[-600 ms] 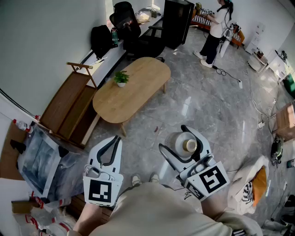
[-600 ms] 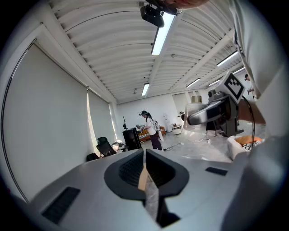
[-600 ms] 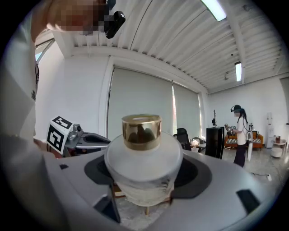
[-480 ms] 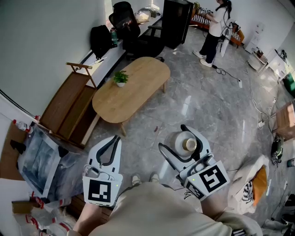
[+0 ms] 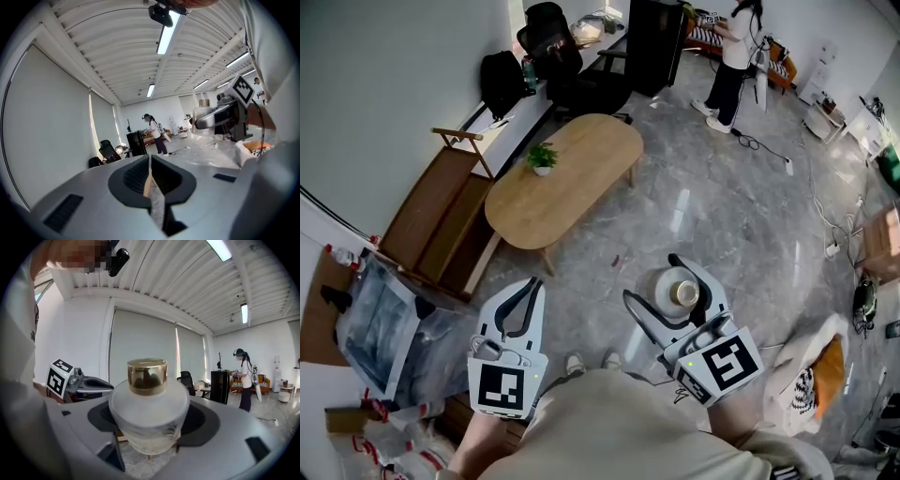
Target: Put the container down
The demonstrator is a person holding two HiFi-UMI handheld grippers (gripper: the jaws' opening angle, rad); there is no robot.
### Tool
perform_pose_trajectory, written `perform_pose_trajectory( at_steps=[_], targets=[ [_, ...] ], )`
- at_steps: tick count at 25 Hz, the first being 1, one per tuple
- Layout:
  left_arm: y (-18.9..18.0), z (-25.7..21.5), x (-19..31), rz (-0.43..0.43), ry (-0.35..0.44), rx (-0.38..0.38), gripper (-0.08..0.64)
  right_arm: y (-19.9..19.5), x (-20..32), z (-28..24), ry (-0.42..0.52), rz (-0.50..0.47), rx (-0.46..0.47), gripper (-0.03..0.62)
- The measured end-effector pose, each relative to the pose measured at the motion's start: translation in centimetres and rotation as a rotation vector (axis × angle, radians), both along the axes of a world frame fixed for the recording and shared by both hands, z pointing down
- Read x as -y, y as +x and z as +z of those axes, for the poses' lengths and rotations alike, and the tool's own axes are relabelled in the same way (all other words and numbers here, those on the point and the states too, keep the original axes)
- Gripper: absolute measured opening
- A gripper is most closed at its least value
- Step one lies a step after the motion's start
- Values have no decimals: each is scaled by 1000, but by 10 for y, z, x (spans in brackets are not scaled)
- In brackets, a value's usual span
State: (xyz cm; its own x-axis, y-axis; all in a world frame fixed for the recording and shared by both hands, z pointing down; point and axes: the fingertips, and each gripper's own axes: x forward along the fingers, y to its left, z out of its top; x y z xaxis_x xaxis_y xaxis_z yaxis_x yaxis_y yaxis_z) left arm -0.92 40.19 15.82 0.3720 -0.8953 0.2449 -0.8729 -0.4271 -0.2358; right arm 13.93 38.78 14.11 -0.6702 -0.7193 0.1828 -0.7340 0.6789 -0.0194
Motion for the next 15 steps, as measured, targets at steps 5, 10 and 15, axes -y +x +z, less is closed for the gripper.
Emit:
perform_pose_trajectory(
  at_steps=[5,10,15],
  targets=[
    [19,5,3,1,-9,17,18,21,3,1,6,-3,0,334],
    [43,7,6,-1,-7,23,18,48,6,4,17,2,4,334],
    [67,5,12,19,16,42,18,70,12,10,12,10,9,334]
  ],
)
